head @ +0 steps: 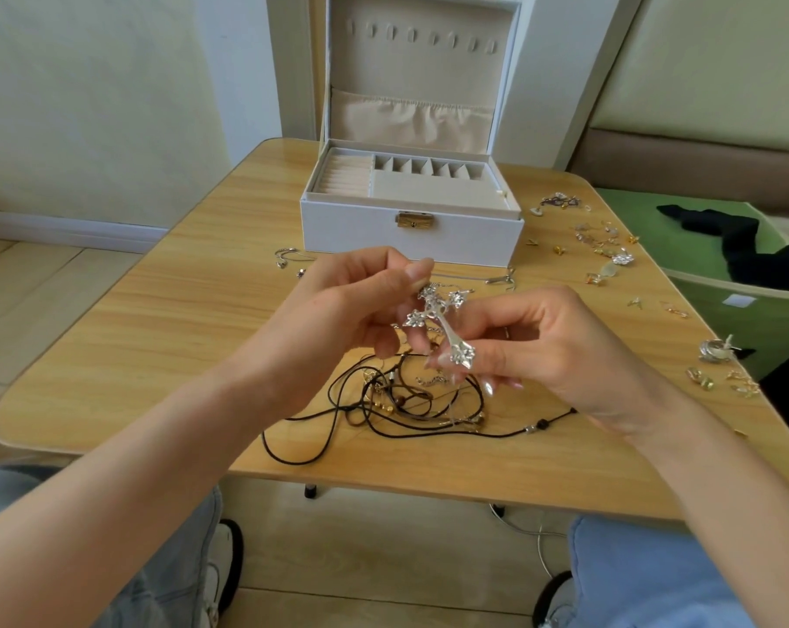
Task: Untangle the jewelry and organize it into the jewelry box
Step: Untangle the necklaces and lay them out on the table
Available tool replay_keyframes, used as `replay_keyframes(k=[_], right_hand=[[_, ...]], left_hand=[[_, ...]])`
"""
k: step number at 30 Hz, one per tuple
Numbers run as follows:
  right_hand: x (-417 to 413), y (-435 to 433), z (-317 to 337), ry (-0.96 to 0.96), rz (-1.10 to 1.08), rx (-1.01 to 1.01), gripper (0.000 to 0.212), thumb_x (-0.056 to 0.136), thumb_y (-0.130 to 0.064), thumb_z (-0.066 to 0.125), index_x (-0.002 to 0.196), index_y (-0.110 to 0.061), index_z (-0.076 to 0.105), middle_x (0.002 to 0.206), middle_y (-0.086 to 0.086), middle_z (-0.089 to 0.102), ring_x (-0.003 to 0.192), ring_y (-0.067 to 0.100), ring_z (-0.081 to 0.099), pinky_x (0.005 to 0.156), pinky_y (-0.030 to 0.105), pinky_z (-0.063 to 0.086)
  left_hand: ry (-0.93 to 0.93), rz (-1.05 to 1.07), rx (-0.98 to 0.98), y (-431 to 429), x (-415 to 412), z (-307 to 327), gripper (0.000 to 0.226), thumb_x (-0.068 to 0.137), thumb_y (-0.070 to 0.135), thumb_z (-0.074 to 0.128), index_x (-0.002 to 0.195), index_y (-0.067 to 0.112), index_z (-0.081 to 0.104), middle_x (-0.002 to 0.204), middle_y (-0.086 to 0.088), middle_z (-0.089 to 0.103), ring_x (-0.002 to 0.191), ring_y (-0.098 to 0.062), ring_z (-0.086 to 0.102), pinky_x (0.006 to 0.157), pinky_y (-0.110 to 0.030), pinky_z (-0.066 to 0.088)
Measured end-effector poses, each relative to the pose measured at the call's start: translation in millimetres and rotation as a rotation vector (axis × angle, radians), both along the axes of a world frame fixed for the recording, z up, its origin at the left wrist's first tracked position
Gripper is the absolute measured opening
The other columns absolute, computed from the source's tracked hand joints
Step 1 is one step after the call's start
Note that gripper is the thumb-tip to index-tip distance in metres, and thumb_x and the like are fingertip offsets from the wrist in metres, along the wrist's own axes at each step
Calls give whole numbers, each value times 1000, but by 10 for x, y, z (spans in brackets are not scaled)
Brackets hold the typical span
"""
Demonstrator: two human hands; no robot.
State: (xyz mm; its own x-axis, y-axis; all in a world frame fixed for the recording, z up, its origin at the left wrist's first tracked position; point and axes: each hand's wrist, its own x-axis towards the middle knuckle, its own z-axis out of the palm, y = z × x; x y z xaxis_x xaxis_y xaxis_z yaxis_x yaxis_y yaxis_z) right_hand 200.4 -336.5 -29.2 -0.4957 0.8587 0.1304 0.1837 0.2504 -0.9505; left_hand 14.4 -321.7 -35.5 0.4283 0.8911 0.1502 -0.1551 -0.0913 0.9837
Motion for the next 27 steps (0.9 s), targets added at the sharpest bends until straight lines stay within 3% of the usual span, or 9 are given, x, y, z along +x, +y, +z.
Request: replay_keyframes(k=[8, 11, 14, 16, 22, 27], right_hand=[[94, 7, 90, -10, -62, 54, 10, 69, -25, 75, 78, -22, 73, 69, -3, 65, 57, 11, 55, 45, 18, 40], [93, -18, 144, 6, -47, 68, 24, 72, -43, 68, 72, -20, 69, 63, -4, 61, 52, 11, 52, 43, 15, 37], [8, -74, 170, -72, -28, 79, 23, 73, -32, 76, 66, -12, 67, 53, -6, 60, 46, 4, 49, 42, 11, 35], [-30, -82, 168, -80, -62, 49, 18, 72, -27, 71, 66, -11, 65, 51, -6, 59, 43, 4, 47, 40, 11, 34], [-32, -62, 127, -161, -63, -65, 23, 71, -32, 75, 69, -11, 66, 54, 2, 61, 40, 11, 42, 38, 11, 31], [4, -48, 129, -26, -87, -155, 23, 66, -30, 67, 68, -7, 68, 50, 0, 57, 39, 8, 39, 36, 11, 28]], left_hand=[[-18, -7, -28, -39, 15, 32, 26, 86, 26, 59, 75, 6, 46, 59, -6, 60, 46, -11, 57, 40, -15, 38], [29, 77, 11, -55, 36, 37, 24, 82, 27, 56, 75, 6, 47, 59, -4, 61, 50, -15, 62, 40, -17, 42], [79, 125, 46, -70, 67, 31, 22, 85, 24, 53, 79, 3, 47, 53, 3, 59, 50, -15, 62, 41, -18, 44], [82, 131, 39, -74, 73, 27, 23, 85, 24, 54, 79, 2, 48, 55, 3, 58, 51, -15, 63, 42, -19, 45], [42, 130, 13, -74, 74, 36, 25, 79, 26, 56, 80, 2, 50, 70, -14, 50, 50, -11, 60, 44, -19, 48], [10, 195, 21, -82, 65, 35, 28, 78, 33, 62, 88, 8, 51, 74, -3, 64, 56, -13, 59, 46, -20, 45]])
